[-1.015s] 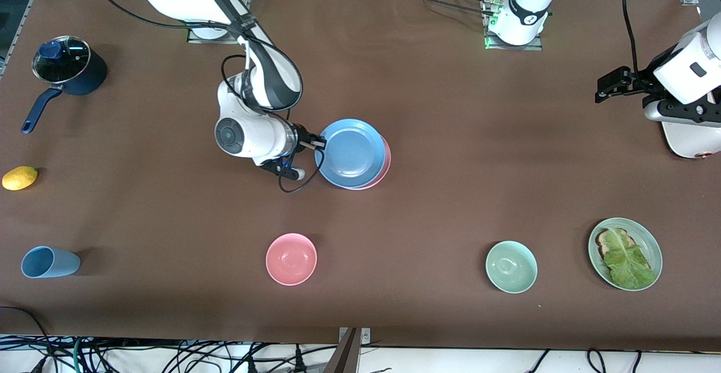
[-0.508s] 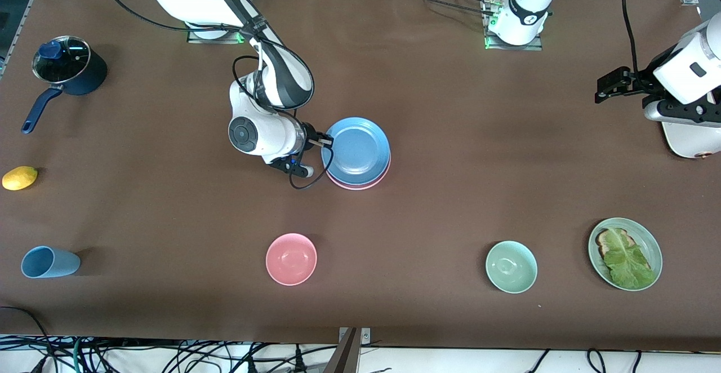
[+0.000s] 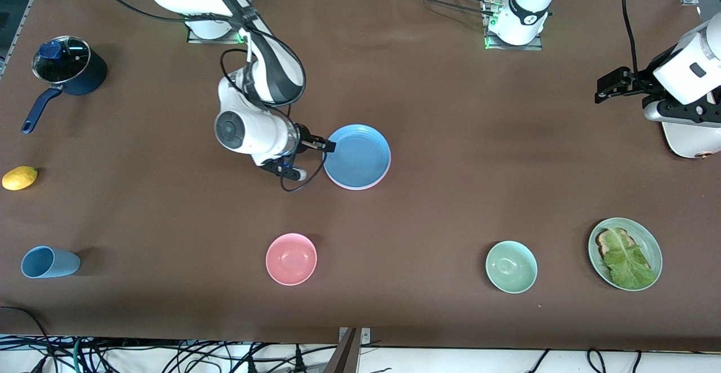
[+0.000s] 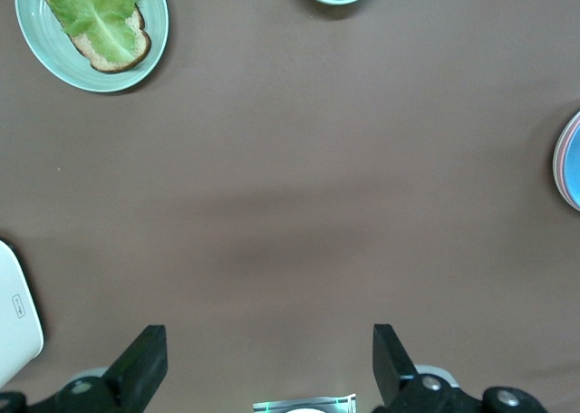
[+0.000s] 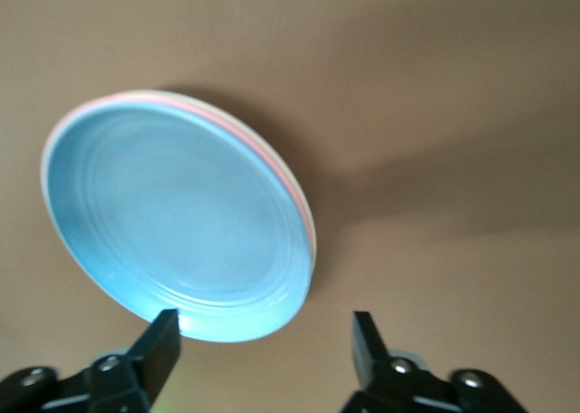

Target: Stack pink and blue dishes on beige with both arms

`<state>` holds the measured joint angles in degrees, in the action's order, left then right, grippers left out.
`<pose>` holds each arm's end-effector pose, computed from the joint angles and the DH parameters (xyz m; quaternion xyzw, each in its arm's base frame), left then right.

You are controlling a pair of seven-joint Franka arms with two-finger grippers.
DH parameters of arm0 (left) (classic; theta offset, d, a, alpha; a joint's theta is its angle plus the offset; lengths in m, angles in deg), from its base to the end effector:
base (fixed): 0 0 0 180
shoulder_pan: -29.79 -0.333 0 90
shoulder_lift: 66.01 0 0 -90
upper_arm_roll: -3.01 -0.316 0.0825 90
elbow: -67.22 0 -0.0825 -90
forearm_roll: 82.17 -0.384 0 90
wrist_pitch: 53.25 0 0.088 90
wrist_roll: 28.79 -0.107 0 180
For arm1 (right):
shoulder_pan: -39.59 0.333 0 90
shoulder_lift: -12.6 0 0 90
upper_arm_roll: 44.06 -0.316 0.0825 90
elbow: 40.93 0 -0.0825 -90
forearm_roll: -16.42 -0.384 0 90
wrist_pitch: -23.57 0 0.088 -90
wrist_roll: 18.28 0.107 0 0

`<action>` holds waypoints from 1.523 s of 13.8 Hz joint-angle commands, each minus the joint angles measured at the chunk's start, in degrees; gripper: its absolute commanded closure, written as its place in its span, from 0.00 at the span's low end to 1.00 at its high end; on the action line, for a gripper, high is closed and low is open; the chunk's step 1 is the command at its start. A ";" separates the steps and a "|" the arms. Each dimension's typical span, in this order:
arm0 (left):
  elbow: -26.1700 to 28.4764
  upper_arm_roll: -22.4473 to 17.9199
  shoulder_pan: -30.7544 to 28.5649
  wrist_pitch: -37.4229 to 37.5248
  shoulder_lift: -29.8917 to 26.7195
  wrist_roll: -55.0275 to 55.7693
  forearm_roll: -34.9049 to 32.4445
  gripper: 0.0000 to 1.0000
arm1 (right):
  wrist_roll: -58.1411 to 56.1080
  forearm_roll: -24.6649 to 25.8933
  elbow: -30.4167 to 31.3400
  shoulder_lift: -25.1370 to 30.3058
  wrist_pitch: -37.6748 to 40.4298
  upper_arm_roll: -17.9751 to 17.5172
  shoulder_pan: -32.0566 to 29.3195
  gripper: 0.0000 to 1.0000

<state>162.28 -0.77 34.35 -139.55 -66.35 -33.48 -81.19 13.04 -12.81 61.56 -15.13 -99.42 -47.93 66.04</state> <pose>0.5414 -0.0092 0.5814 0.9961 -0.0475 -0.0731 0.0112 0.5473 0.3400 0.2775 -0.9605 0.1615 0.1650 0.1554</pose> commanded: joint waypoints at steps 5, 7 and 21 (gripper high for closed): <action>1.09 0.08 -0.25 -0.80 -0.90 0.30 0.43 0.00 | -7.39 14.02 -3.26 10.58 15.21 9.65 -0.35 0.00; 1.09 0.17 -0.25 -0.80 -0.90 0.30 0.43 0.00 | -13.80 14.20 -4.49 13.83 21.79 14.83 -0.52 0.00; 0.91 0.08 -0.61 -1.42 -0.37 0.30 0.08 0.00 | -24.81 28.61 -0.57 32.10 26.33 3.16 -24.60 0.00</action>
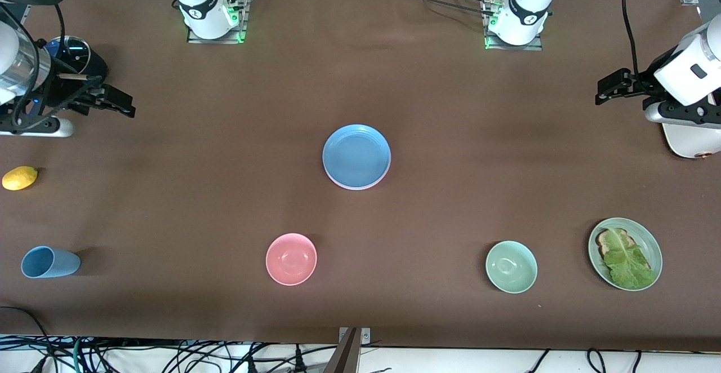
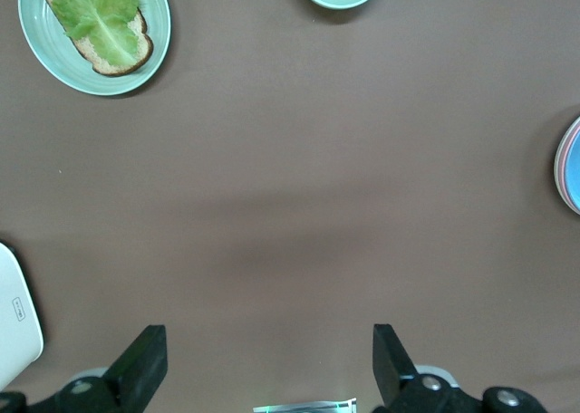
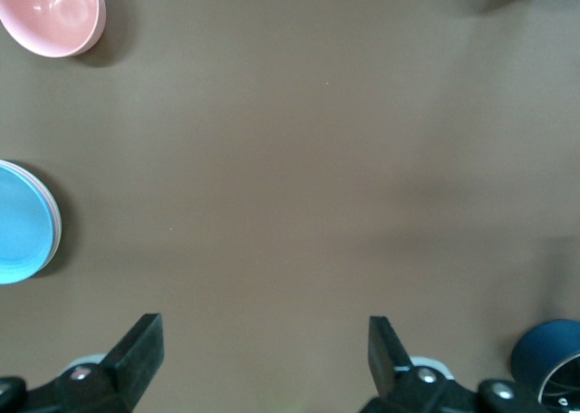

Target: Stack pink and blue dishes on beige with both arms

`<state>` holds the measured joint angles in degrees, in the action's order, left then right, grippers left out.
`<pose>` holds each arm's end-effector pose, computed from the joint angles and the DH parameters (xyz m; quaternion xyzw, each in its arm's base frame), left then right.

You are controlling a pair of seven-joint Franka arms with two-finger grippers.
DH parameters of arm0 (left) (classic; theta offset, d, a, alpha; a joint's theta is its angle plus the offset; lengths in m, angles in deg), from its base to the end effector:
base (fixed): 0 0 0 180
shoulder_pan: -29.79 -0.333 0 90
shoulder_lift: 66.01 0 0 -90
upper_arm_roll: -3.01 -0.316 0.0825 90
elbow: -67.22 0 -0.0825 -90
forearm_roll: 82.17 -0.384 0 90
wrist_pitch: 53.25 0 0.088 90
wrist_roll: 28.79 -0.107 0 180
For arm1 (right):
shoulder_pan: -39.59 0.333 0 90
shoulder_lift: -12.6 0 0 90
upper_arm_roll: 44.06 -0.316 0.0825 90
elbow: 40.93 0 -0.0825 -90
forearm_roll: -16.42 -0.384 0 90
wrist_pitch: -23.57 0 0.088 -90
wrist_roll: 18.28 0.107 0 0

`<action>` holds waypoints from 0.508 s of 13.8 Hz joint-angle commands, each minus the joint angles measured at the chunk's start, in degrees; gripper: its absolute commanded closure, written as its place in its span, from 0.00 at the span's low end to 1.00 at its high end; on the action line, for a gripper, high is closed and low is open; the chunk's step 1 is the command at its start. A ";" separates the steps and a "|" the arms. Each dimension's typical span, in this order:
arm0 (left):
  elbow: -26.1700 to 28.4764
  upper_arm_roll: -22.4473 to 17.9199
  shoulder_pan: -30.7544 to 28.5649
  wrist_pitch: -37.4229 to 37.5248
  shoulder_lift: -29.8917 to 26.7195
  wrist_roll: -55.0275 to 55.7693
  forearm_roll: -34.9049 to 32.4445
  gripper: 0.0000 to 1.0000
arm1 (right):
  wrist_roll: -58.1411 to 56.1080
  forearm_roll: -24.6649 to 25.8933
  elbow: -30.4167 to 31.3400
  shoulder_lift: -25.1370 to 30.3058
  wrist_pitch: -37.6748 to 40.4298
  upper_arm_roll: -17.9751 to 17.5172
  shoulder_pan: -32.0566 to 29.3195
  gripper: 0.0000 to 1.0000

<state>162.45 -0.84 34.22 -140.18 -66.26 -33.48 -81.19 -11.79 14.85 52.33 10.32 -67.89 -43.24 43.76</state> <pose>0.5429 -0.0073 0.5800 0.9964 -0.0457 -0.0698 0.0112 0.5642 0.0360 0.5776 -0.9989 0.0282 0.0366 0.0103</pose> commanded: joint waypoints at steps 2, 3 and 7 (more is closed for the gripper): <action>0.74 0.16 -0.56 -0.70 -0.46 0.30 -0.18 0.00 | -0.68 1.22 8.08 7.46 -4.44 -1.60 -5.04 0.00; 0.74 0.16 -0.65 -0.70 -0.46 0.30 -0.27 0.00 | -0.60 1.66 7.04 7.55 -1.47 -1.61 -5.13 0.00; 0.74 -0.19 -1.09 -0.70 -0.37 0.30 -0.27 0.00 | -0.51 1.66 2.11 4.48 3.57 -1.52 -6.10 0.00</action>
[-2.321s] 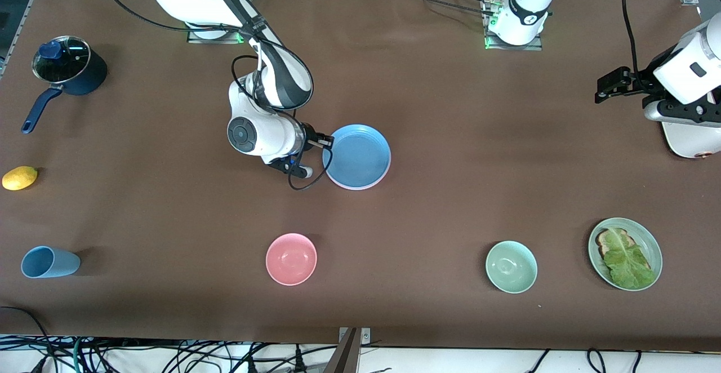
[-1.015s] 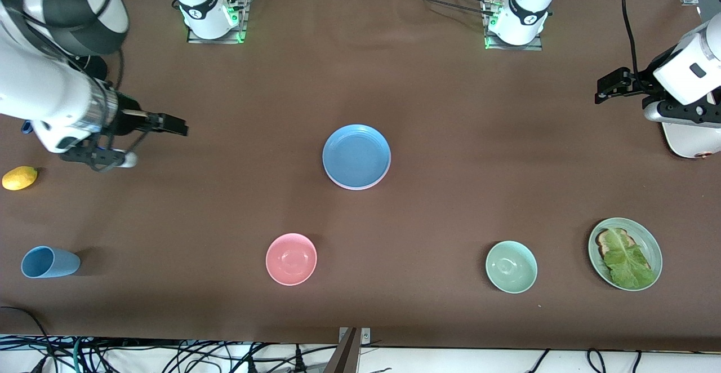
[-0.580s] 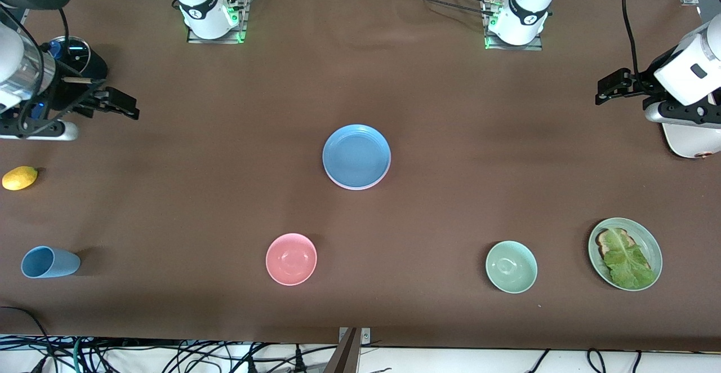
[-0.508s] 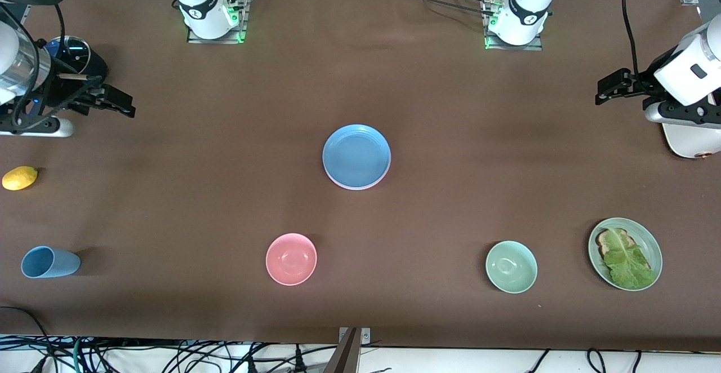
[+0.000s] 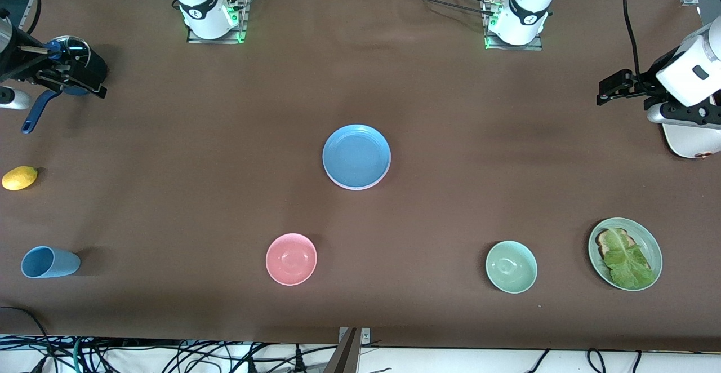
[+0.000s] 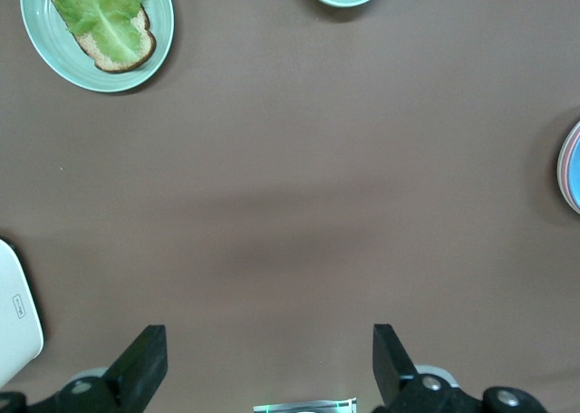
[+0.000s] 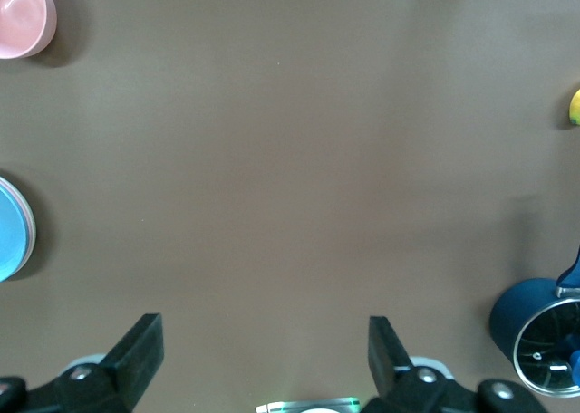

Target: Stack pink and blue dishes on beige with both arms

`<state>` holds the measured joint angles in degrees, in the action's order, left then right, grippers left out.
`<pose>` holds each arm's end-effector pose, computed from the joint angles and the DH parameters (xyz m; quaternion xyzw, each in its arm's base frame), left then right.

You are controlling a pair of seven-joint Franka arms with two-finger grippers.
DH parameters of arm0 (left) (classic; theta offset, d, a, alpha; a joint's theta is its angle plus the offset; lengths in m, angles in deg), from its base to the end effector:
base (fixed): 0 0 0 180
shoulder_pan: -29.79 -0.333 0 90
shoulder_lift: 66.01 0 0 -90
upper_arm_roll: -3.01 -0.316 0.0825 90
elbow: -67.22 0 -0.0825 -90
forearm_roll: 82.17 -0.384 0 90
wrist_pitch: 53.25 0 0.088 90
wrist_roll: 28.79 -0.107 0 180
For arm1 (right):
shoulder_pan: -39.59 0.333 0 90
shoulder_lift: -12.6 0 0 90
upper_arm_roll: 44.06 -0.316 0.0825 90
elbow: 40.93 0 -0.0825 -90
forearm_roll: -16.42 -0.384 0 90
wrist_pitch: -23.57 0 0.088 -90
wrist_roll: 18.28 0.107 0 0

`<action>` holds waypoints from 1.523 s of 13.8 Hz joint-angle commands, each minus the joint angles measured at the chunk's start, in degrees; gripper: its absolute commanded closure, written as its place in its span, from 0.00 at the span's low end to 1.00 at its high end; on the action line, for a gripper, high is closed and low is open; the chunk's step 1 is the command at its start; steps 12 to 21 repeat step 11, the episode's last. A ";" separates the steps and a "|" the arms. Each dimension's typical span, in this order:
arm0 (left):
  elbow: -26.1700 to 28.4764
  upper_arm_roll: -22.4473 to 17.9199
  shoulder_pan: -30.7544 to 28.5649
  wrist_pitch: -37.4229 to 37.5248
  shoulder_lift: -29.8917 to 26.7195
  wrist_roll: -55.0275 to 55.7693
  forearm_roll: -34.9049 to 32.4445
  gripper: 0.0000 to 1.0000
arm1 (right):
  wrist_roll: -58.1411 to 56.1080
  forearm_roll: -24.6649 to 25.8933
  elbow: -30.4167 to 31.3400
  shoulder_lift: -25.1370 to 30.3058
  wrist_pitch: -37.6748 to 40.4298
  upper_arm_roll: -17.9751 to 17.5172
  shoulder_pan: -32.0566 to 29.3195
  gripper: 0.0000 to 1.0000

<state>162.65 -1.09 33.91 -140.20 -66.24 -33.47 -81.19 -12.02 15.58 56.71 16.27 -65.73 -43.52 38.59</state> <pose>0.5429 -0.0020 0.5782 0.9965 -0.0407 -0.0715 0.0116 0.5297 -0.0128 0.5956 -0.9968 0.0681 0.0410 0.0059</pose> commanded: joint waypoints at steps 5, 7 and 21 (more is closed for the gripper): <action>0.55 0.06 -1.05 -0.68 -0.12 0.21 -0.27 0.00 | -0.19 0.85 -5.27 -4.37 1.06 -0.80 -0.14 0.00; 0.55 0.06 -1.05 -0.68 -0.12 0.21 -0.27 0.00 | -0.10 0.85 -5.27 -4.55 0.09 -0.62 -0.05 0.00; 0.55 0.06 -1.05 -0.68 -0.12 0.21 -0.27 0.00 | -0.19 0.93 -5.27 -4.46 -0.09 -0.62 -0.05 0.00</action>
